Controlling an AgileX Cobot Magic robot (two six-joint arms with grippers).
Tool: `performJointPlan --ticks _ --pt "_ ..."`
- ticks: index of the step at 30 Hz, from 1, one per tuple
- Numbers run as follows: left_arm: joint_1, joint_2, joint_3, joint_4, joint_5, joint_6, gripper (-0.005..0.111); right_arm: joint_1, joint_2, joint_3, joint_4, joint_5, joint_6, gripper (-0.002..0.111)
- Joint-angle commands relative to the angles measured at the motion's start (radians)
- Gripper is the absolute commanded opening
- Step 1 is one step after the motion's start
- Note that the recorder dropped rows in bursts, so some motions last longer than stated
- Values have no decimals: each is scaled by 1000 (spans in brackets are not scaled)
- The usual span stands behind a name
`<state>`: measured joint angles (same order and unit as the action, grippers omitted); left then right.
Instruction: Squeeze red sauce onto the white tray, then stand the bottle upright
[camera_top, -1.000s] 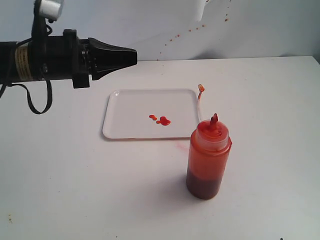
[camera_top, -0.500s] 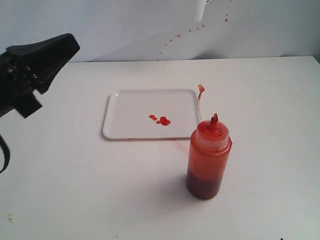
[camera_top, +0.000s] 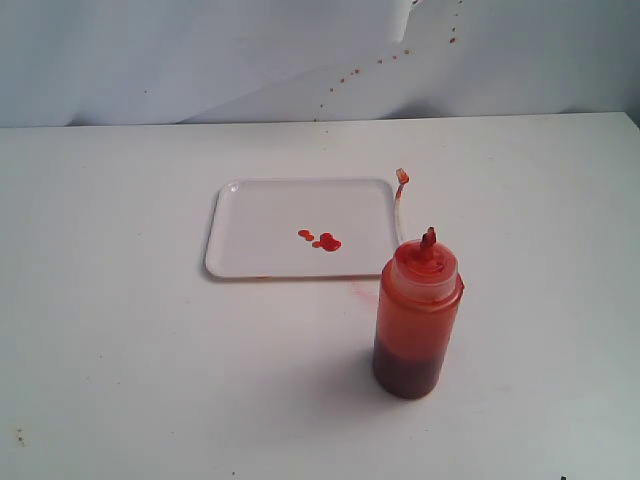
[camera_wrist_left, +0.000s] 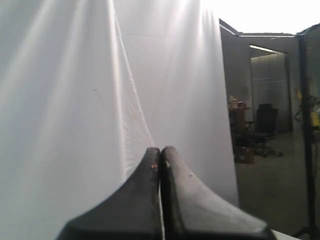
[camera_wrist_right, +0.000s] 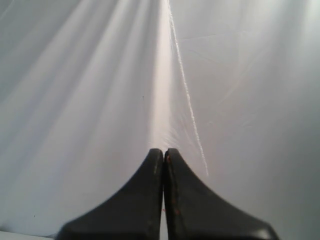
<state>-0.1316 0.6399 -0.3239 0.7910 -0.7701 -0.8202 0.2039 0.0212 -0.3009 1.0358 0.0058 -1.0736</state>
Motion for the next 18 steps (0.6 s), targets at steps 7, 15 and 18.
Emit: performJointPlan --ticks 7,15,18 --pt "2 -347 9 289 459 -225 0 -3 -4 4 1 0 -1 0" --pt "2 -436 9 297 479 -223 0 -3 -4 4 1 0 -1 0" --pt "4 -475 34 297 624 -306 0 -3 -4 4 1 0 -1 0"
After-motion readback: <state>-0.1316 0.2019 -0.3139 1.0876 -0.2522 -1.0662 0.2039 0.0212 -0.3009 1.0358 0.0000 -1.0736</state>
